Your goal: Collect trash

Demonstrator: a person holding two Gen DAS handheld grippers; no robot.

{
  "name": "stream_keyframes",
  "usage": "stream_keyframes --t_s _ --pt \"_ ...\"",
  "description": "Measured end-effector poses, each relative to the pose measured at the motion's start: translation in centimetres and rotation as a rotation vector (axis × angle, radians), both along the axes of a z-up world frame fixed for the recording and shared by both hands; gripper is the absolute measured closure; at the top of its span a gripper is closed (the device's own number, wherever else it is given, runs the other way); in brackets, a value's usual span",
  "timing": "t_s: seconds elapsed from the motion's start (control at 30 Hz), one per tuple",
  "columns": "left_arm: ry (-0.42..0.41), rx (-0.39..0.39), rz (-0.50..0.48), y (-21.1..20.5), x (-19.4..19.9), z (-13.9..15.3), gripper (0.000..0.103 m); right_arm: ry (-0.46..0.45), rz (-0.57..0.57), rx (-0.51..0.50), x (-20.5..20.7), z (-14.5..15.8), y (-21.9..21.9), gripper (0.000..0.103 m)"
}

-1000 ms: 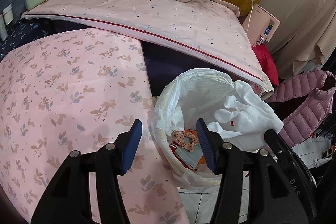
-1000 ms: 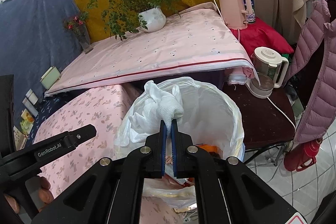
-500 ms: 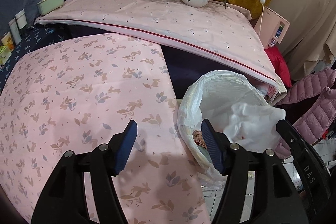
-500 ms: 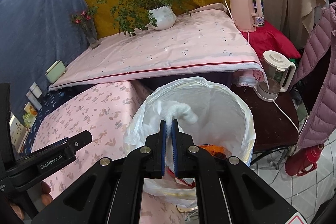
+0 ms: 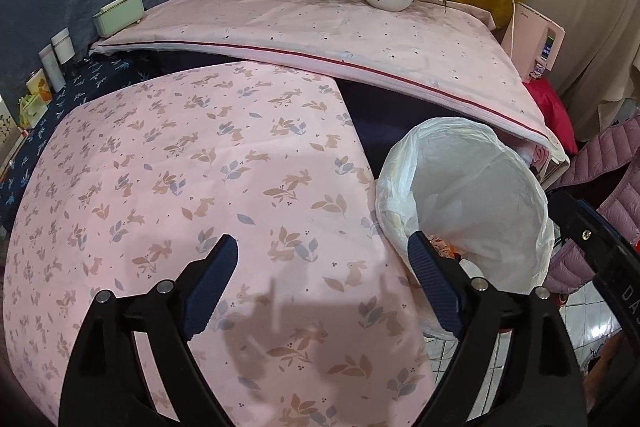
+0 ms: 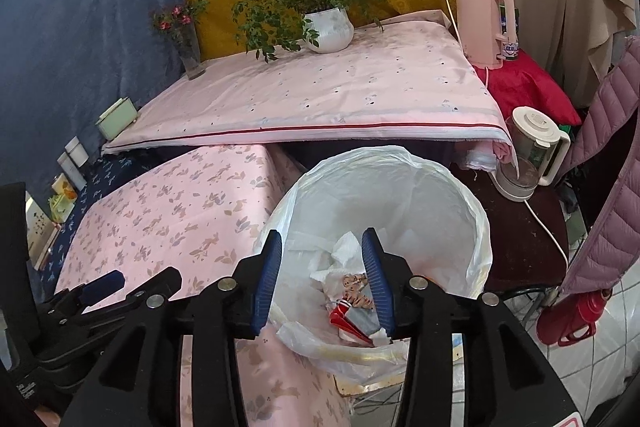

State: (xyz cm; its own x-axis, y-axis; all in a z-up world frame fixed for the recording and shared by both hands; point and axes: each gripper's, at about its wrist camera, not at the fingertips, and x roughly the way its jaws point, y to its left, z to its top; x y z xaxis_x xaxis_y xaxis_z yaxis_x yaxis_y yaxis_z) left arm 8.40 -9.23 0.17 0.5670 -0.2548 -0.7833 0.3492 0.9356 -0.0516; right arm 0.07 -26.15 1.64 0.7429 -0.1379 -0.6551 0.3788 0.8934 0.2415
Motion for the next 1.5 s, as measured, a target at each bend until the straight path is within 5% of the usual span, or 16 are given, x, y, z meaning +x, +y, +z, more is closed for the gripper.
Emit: stream_keyframes --t_s 0.27,0.57,0.63,0.87,0.93,1.5 --pt "0.01 0.021 0.012 0.9 -1.2 -0.7 0.016 0.047 0.044 -0.051 -1.0 -0.1 1.7 0.037" --pt "0.016 0.053 0.019 1.9 -2.6 -1.6 0.015 0.126 0.077 -0.156 -2.3 -0.5 3.7 0.029" --pt "0.021 0.054 0.032 2.4 -2.7 -1.8 0.015 0.131 0.073 -0.159 -2.7 -0.5 3.7 0.019" --pt "0.024 0.045 0.065 3.2 -3.4 -2.1 0.015 0.16 0.06 -0.184 -3.4 -1.2 3.6 0.016" --pt "0.024 0.046 0.06 3.2 -3.5 -2.1 0.015 0.168 0.062 -0.185 -3.4 -1.4 3.7 0.007" --pt "0.024 0.053 0.046 2.4 -4.3 -2.3 0.015 0.185 0.06 -0.189 -3.7 -2.3 3.8 0.007"
